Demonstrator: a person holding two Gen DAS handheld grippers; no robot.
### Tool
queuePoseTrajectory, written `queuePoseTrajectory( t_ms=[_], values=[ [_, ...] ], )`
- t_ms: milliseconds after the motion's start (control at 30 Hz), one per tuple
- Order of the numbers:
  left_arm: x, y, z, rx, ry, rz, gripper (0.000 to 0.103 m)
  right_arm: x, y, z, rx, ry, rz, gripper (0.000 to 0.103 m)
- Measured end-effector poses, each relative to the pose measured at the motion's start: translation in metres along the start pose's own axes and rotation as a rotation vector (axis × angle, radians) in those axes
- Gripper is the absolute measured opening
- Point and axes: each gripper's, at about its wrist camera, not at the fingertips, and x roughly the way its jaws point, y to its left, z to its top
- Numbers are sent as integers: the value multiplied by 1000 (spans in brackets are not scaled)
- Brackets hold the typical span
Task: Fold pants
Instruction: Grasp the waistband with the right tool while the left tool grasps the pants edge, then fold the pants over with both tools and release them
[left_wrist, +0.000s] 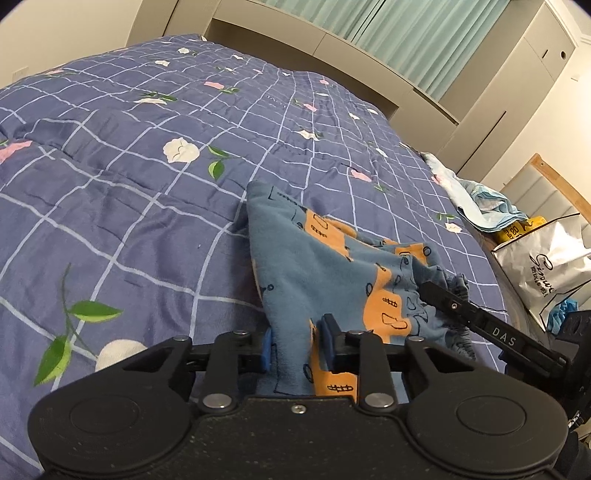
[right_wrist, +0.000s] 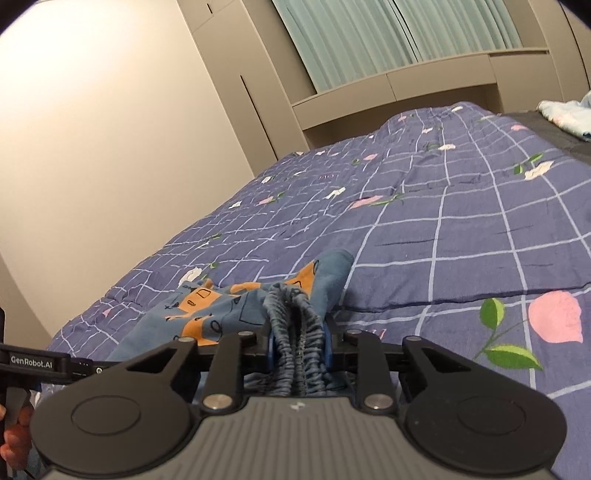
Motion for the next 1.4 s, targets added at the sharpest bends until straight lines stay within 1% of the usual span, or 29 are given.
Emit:
queuePoseTrajectory(
  t_ms=[133,267,400,600,767,867,1067,1233,1400],
  values=[
    [-1,1,5,-17,6,-8,26,-5,5,2,-9,-15,-6,22],
    [-1,-3,7,2,7,-4,21,-9,10,3,-12,-18,-26,22],
    [-2,-8,12,18,-4,-10,20,-19,20,3,-48,-44,-54,22],
    [6,-23,25,64,-10,-34,19,-33,22,6,-66,-82,-100,22],
    [24,-47,38,115,-14,-70,19,-42,18,19,-95,-132,-154,22],
    [41,-62,47,135,-8,-98,19,-48,12,28,-99,-162,-196,22],
    [77,-95,61,176,15,-150,19,-61,-13,37,-53,-212,-281,22],
    [105,-112,61,190,46,-163,19,-60,-40,39,-3,-202,-327,22],
    [116,-112,55,195,66,-153,19,-57,-61,30,52,-172,-343,22]
  ],
)
